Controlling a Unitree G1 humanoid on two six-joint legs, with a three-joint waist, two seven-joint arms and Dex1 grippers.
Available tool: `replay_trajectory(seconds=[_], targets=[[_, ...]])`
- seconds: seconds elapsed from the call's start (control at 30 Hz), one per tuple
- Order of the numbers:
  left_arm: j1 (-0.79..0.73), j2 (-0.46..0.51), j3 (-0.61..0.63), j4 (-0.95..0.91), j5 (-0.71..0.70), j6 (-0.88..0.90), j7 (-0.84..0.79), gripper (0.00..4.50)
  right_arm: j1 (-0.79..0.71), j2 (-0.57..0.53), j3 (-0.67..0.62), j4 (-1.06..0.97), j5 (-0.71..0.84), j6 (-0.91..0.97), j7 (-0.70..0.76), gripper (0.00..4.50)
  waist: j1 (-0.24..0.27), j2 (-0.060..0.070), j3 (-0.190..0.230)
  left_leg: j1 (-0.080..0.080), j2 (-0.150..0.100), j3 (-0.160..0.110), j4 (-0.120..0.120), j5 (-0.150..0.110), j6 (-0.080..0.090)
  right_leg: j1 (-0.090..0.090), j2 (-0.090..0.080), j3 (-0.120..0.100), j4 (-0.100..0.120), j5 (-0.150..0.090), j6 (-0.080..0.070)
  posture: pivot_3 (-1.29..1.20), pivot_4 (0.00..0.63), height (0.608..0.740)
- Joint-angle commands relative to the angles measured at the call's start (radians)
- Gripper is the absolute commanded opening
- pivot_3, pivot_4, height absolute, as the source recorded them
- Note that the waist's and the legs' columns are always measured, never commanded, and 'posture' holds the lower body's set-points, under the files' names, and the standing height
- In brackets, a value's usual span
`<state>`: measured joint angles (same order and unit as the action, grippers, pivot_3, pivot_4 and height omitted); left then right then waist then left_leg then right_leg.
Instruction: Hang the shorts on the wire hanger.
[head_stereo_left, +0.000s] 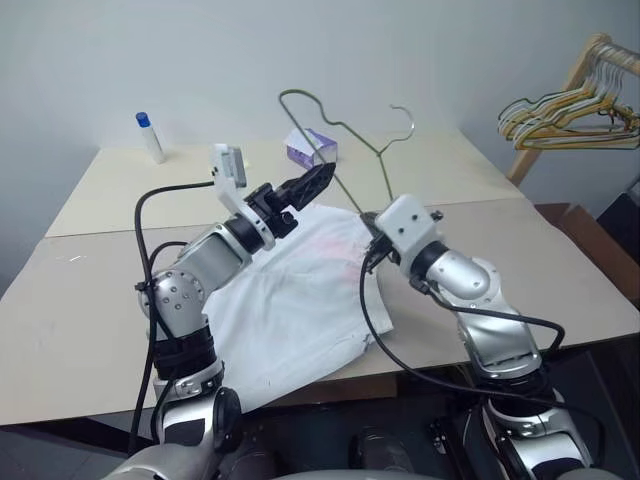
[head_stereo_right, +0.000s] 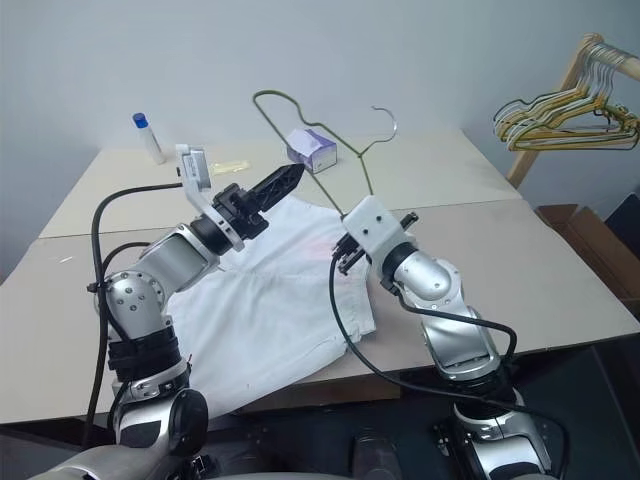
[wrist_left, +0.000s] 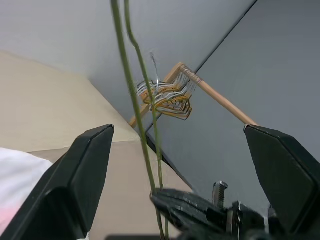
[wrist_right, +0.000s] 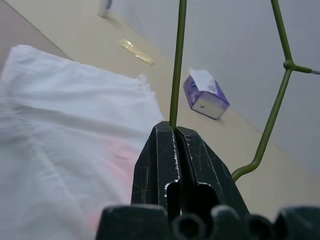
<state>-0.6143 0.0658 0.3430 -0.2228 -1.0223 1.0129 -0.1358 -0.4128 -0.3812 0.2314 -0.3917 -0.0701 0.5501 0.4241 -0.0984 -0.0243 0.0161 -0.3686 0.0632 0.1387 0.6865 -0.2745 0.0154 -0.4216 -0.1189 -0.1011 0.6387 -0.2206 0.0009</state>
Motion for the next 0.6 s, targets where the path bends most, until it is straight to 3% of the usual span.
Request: replay_trajectory(seconds=[0.03,0.1,0.2,0.57,0.6], targets=[[-0.037,0.013,-0.006,0.016,0.003,-0.047,0.014,4.50,-0.012,0.010,-0.013,-0.068,0.017,-0.044,0.012,0.04,0.000,0.000,0.000,0.000,0.000,0.000,0.000,0.000,0.000,0.000,0.000,0.000,0.000,0.000,0.000,-0.12,0.000,0.740],[-0.040,0.010,-0.005,0.025,-0.004,-0.067,0.009,4.50,-0.005,0.009,-0.006,-0.081,0.025,-0.053,0.029,0.04,0.000,0.000,0.000,0.000,0.000,0.000,0.000,0.000,0.000,0.000,0.000,0.000,-0.001,0.000,0.000,-0.12,0.000,0.740],[-0.039,0.004,-0.028,0.017,0.023,-0.117,0.010,3.96,0.003,0.013,0.006,-0.086,0.021,-0.054,0.032,0.00,0.000,0.000,0.000,-0.001,0.000,0.000,0.000,0.000,0.000,0.000,0.000,-0.001,-0.001,0.000,0.000,-0.12,0.000,0.740],[-0.030,0.011,-0.066,0.048,0.061,-0.138,0.042,0.22,0.011,0.016,0.025,-0.081,0.000,-0.065,0.025,0.00,-0.001,0.000,0.000,0.000,0.000,0.000,0.000,-0.002,0.004,0.000,0.000,-0.001,-0.002,0.000,0.000,-0.13,0.000,0.740],[-0.030,0.010,-0.067,0.048,0.063,-0.142,0.044,0.04,0.011,0.016,0.025,-0.081,-0.004,-0.067,0.023,0.00,-0.001,0.000,0.000,0.000,0.000,0.000,0.000,-0.002,0.004,0.000,0.000,-0.001,-0.002,0.000,0.000,-0.13,0.000,0.740]])
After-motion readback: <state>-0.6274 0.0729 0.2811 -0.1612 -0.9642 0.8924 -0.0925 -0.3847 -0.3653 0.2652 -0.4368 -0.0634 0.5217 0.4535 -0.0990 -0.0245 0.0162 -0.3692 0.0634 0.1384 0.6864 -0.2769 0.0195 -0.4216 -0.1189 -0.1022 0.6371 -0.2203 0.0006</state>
